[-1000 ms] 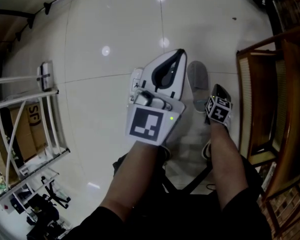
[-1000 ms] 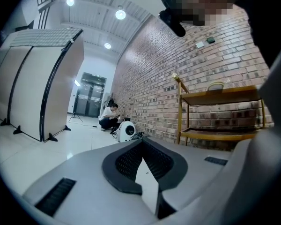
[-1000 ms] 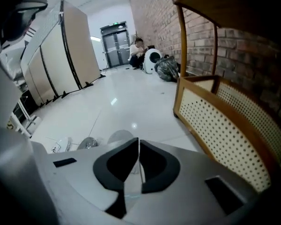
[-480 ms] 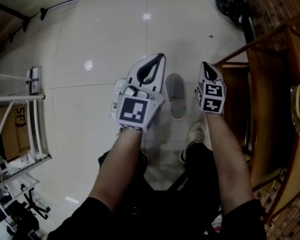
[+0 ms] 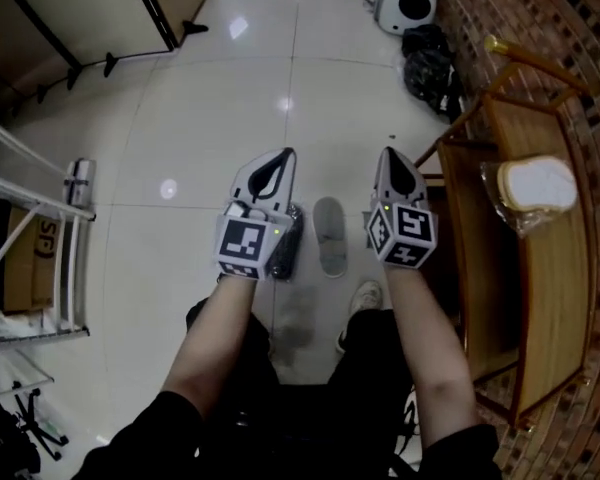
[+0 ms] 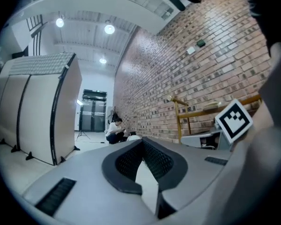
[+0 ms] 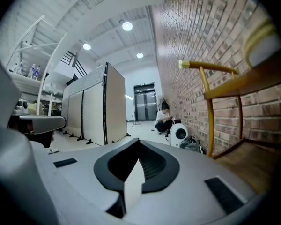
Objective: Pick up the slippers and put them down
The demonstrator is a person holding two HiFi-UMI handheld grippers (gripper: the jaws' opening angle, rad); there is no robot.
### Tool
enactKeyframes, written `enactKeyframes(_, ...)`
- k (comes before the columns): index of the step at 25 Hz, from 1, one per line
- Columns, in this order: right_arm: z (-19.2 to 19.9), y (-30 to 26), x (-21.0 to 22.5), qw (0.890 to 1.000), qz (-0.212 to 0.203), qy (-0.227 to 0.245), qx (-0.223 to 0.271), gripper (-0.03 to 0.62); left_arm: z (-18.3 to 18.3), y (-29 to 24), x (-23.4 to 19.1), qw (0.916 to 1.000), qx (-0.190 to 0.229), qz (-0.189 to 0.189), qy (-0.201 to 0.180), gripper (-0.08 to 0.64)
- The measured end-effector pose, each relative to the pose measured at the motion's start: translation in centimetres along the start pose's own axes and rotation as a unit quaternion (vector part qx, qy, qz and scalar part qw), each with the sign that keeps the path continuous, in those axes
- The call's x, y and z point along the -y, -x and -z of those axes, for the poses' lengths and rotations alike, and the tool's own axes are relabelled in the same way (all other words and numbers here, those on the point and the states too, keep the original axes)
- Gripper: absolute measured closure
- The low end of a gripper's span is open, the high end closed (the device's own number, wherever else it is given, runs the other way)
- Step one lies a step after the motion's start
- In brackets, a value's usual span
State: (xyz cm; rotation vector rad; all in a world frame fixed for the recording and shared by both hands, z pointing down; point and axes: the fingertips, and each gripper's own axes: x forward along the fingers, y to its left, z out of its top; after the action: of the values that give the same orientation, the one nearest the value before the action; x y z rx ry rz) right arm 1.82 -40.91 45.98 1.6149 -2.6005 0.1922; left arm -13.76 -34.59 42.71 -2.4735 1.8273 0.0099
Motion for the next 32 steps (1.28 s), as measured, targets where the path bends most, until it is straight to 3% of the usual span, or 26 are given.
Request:
enactKeyframes(4, -4.8, 2.2, -4.3, 0.999, -0.029, 0.013, 0.041, 0.591, -6.2, 3.2, -1.9, 0.9989, 0.036, -0.029, 0.002, 0.555)
enactKeyframes(8, -9.2, 7.7, -7.3, 0.995, -0.054, 0.044, 0.071, 0.591, -11.4, 8.3, -0.6, 0.9983, 0.045, -0.033, 0.018, 0.555)
enactKeyframes(11, -11.7, 10.7, -8.8, 0.992, -0.069, 0.061, 0.089, 0.591, -13.6, 11.2, -0.3, 0.9977, 0.058, -0.033, -0.014, 0.555)
enactKeyframes(13, -12.1, 12.6, -9.4, 0.991, -0.073, 0.064, 0.089, 0.591, -14.3, 13.4, 0.0, 0.9972, 0.059, -0.038, -0.023, 0.555)
enactKeyframes(24, -13.0, 28.5, -12.2, 0.985, -0.080, 0.094, 0.122, 0.591, -16.4, 27.5, 5.9, 0.9950, 0.080, -0.061, 0.004, 0.555)
enactKeyframes(27, -12.5, 32.1, -13.6, 0.984, -0.087, 0.088, 0.128, 0.591, -16.1, 30.9, 7.1, 0.9944, 0.074, -0.072, 0.023, 0.555)
enactKeyframes(32, -11.4, 38.5, -14.4, 0.986, -0.074, 0.064, 0.132, 0.591, -15.6, 35.2, 10.2, 0.9955, 0.070, -0.064, 0.007, 0.555)
